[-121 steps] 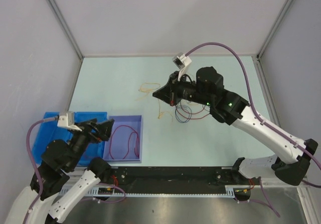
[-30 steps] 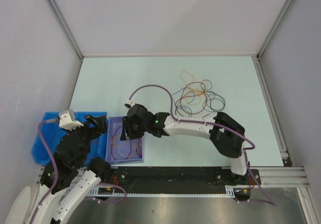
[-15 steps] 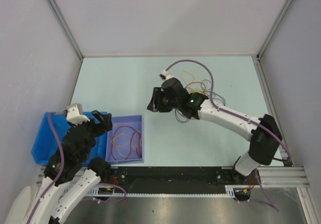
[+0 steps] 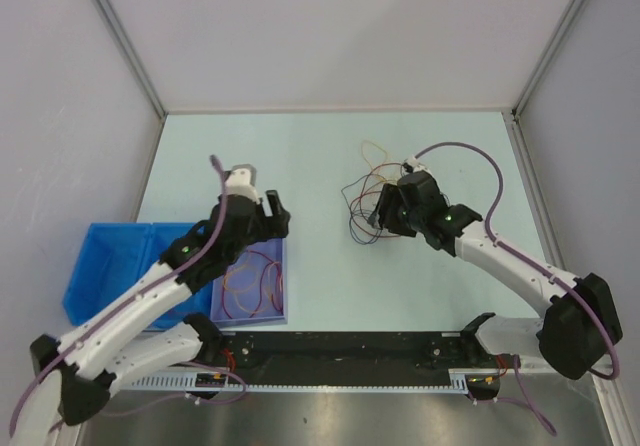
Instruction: Untangle the cables
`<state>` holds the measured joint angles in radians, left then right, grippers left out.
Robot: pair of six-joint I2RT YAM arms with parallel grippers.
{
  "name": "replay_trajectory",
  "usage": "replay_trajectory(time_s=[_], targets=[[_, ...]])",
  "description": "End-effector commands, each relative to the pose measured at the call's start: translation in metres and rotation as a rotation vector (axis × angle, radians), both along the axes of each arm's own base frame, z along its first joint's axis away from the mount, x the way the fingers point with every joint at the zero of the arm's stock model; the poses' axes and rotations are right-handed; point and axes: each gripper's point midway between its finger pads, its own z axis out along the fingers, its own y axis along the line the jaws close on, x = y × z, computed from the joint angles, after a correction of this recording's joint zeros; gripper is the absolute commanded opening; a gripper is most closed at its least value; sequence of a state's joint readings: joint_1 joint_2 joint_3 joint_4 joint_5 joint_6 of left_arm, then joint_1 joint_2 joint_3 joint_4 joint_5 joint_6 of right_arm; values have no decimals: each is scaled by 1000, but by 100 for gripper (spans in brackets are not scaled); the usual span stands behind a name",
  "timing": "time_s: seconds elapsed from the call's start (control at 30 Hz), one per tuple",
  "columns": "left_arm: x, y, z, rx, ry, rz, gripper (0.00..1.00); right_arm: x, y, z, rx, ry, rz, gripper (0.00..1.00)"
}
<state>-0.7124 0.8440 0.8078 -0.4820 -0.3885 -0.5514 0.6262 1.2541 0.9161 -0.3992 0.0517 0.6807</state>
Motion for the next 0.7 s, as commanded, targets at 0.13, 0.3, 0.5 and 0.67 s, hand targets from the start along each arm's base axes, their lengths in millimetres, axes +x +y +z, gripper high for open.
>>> replay_trajectory(time_s=[0.13,0.3,0.5,0.67], targets=[[48,-83,9,-59,-21,-120,82,-6,-33,-34,27,12,-104,64],[72,-121,-15,-47,36,-178,82,-12,-32,-47,71,-10,-114,63],[100,-159,-54,-29,110,-216,82,-20,-42,-56,91,-76,-150,62],[119,-181,-77,-31,156,-223,77,-22,-42,-63,138,-143,-152,59]])
